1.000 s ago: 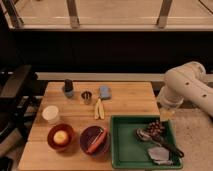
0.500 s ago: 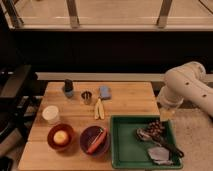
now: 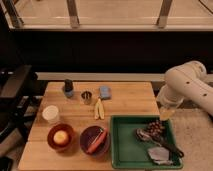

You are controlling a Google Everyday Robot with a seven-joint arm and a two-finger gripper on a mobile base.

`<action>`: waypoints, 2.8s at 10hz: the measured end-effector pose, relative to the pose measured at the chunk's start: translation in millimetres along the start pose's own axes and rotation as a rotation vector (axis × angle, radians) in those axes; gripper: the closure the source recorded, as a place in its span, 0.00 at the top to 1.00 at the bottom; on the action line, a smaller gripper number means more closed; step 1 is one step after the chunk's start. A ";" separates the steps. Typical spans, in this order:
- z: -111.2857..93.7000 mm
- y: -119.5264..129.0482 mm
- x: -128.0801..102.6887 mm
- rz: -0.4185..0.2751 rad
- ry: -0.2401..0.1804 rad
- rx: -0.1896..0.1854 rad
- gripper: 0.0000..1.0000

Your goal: Place eraser in purple bowl

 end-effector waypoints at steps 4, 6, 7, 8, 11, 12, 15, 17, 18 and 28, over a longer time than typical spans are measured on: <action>6.2 -36.1 -72.0 -0.062 -0.192 -0.025 0.65; 4.7 -50.2 -127.9 -0.091 -0.289 -0.031 0.65; 2.9 -52.5 -141.9 -0.098 -0.309 -0.029 0.65; 3.3 -52.1 -139.0 -0.094 -0.306 -0.028 0.65; 3.2 -52.5 -139.6 -0.095 -0.305 -0.028 0.65; 3.1 -52.2 -138.1 -0.092 -0.305 -0.028 0.65; -0.7 -54.9 -135.3 -0.083 -0.292 -0.013 0.65; -1.5 -60.5 -153.0 -0.108 -0.311 -0.017 0.65; -2.9 -63.8 -162.9 -0.117 -0.339 -0.014 0.65; 24.9 -131.0 -364.3 -0.199 -0.531 0.072 0.65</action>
